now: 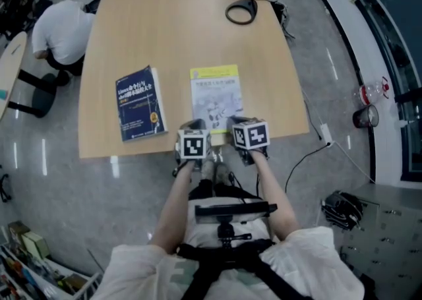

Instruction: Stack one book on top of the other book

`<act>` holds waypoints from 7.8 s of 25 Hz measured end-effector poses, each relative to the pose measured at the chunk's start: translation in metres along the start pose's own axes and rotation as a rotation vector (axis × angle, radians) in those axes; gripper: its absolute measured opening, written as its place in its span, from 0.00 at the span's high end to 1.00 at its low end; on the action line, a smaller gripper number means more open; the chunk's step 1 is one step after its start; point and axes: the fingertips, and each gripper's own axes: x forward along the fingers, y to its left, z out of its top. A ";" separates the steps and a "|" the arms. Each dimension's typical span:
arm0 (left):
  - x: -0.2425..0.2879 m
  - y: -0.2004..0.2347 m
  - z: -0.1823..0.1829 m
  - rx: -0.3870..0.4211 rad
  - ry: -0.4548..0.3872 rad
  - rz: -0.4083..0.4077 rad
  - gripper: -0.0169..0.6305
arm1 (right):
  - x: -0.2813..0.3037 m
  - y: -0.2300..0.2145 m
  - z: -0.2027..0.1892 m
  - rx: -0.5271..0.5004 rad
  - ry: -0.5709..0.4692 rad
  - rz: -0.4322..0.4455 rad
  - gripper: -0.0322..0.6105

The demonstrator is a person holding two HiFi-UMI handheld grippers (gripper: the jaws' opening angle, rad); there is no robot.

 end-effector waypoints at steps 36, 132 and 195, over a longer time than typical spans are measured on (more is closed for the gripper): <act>-0.056 -0.079 -0.100 0.111 -0.061 -0.208 0.96 | -0.047 0.038 -0.090 0.087 -0.062 0.135 0.95; -0.190 -0.038 -0.069 -0.084 -0.243 -0.211 0.74 | -0.125 0.156 -0.053 -0.088 -0.290 0.346 0.75; -0.124 0.231 -0.036 -0.198 -0.064 -0.148 0.74 | 0.066 0.254 0.093 -0.004 -0.268 0.147 0.36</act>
